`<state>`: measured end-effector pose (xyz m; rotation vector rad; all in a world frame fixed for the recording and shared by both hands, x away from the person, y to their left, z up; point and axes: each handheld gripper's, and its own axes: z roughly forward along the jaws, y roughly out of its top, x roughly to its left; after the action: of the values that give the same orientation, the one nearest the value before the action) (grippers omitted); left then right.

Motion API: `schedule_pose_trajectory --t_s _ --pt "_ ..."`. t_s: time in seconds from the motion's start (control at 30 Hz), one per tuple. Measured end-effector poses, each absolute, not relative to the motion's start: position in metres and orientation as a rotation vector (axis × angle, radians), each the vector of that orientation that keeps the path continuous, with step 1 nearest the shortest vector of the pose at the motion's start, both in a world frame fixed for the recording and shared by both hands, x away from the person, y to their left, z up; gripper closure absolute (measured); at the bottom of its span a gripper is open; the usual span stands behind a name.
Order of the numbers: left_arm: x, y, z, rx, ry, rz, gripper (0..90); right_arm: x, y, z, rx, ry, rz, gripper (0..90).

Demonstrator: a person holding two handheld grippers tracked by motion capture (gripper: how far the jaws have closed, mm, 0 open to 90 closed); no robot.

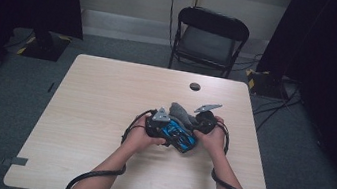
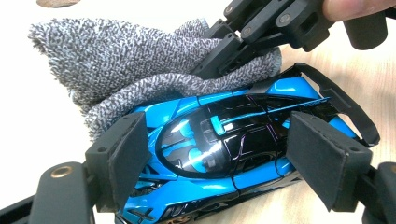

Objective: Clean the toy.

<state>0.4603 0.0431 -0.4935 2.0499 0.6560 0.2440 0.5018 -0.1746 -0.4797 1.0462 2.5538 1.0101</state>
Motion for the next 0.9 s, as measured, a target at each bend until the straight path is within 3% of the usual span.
schedule_pose_trajectory --t_s 0.9 --pt "0.461 0.043 -0.493 2.059 0.656 0.243 21.0 0.487 -0.200 -0.479 1.062 2.566 1.032 78.6"
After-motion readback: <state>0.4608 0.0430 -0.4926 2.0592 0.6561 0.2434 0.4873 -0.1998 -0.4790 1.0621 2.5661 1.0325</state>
